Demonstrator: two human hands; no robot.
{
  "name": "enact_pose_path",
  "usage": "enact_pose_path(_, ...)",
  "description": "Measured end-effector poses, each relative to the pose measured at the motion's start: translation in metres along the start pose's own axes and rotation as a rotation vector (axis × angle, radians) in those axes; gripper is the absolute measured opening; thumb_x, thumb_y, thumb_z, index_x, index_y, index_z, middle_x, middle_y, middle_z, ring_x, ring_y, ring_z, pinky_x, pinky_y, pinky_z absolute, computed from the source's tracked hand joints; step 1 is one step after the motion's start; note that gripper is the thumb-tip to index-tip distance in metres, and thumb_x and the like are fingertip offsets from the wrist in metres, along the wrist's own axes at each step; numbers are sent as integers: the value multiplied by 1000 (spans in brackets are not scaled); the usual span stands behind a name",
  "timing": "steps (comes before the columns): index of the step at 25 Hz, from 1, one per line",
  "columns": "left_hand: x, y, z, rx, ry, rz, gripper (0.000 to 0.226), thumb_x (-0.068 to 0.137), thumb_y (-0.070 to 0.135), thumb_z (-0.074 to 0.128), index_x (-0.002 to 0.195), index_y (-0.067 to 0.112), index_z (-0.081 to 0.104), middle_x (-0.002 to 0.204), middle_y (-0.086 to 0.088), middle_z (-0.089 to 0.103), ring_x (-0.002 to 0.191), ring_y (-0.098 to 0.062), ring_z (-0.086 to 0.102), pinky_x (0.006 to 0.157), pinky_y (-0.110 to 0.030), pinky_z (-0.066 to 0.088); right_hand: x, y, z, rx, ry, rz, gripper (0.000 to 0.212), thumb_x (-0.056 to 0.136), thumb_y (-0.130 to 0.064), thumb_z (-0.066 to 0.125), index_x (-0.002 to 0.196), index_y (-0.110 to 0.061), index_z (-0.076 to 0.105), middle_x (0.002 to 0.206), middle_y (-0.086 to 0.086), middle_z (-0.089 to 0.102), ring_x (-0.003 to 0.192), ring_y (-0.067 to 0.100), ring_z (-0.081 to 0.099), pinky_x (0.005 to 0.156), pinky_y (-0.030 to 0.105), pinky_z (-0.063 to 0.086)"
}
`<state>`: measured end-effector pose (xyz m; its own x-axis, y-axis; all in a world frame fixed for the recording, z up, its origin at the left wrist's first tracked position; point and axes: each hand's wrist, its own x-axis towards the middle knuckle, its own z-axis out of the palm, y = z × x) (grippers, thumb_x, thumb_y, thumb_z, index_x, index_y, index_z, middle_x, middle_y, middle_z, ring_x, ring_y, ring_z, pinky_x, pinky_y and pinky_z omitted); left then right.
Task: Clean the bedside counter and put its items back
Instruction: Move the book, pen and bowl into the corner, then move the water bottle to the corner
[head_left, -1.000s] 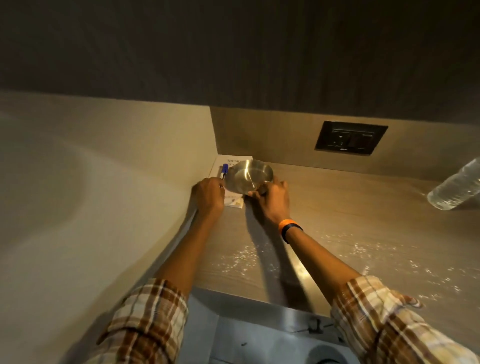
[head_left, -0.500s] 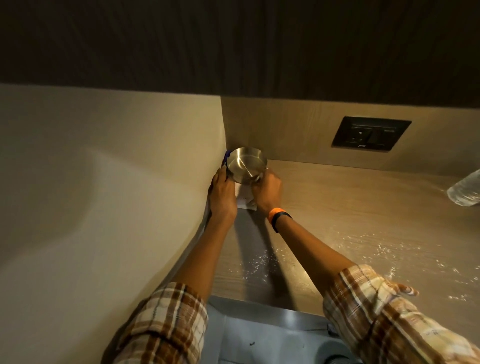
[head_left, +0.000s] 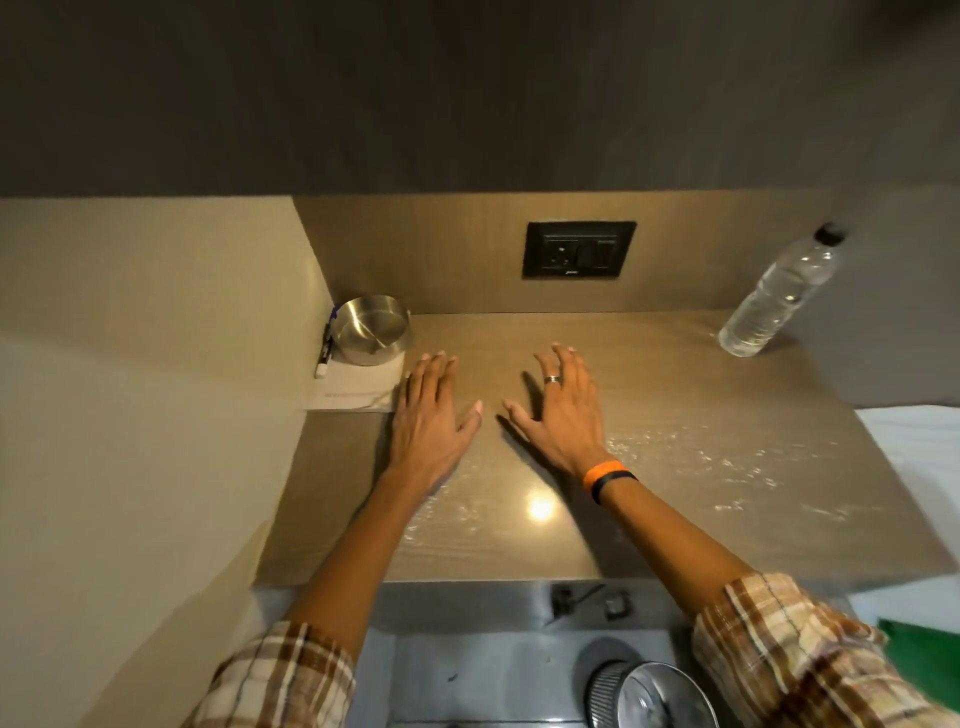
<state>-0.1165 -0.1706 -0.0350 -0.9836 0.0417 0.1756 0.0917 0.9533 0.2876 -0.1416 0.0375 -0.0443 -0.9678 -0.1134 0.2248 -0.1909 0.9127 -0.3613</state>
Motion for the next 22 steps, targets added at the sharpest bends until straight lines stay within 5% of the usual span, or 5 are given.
enact_pose_path(7,15,65,38,18,-163,41,80,97,69,19,159,22,1,169,0,-4,155,-17,-9,125,-41,-6,-10,143,-56,-99,187,378,95,90,-74,43,157,-10,22,160,19,33,148,36,33,120,50,33)
enact_pose_path(12,28,78,57,94,-160,19,79,98,67,22,159,18,12,169,-5,9,155,-23,4,126,-48,1,33,192,-77,432,367,636,106,87,-50,72,160,-6,9,163,20,16,145,39,35,119,49,36)
enact_pose_path(22,29,73,66,130,-79,37,82,95,70,17,158,19,21,167,-3,18,155,-21,10,126,-49,6,85,220,-84,456,508,718,80,92,-37,71,151,2,32,131,21,63,117,37,65,100,45,54)
